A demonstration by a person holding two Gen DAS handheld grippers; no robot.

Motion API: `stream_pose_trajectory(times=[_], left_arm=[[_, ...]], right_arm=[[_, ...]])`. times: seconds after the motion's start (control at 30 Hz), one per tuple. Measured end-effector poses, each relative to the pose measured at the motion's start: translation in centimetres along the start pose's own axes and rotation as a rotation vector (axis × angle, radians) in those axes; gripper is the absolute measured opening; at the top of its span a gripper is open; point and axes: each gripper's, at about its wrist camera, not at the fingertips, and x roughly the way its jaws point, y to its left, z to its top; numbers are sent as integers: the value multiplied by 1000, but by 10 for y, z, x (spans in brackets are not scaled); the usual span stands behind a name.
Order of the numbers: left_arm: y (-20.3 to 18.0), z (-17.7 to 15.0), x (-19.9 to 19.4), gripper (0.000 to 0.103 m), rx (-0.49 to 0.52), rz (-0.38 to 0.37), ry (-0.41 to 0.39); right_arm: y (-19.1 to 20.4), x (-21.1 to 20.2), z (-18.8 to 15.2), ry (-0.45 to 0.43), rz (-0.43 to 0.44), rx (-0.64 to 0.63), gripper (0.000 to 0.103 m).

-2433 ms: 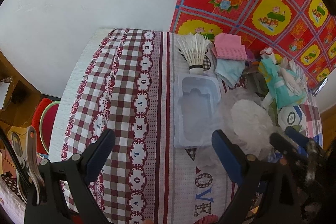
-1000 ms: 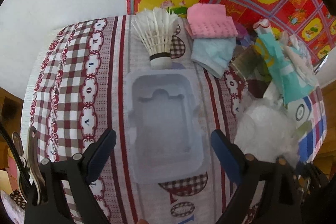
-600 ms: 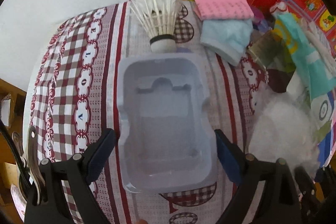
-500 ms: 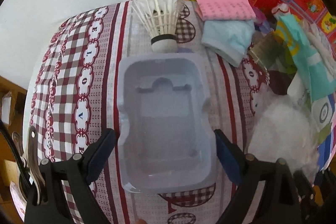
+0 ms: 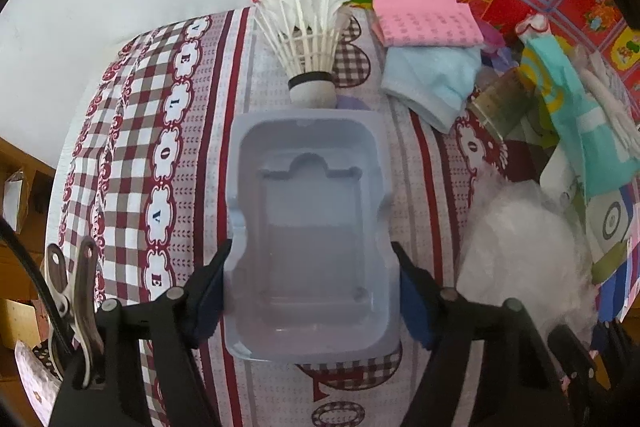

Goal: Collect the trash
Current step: 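Carry the tray and bag over the red bucket while lifting both tools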

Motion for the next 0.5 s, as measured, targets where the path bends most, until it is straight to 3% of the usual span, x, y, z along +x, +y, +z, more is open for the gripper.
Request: stream_pose_trajectory(times=[0.33, 0.5], left_arm=[[33, -22, -31, 76, -36, 7, -60], [57, -36, -51, 76, -81, -2, -74]], right_arm=[[2, 9, 7, 12, 8, -11, 41], [8, 5, 8, -3, 16, -41, 21]])
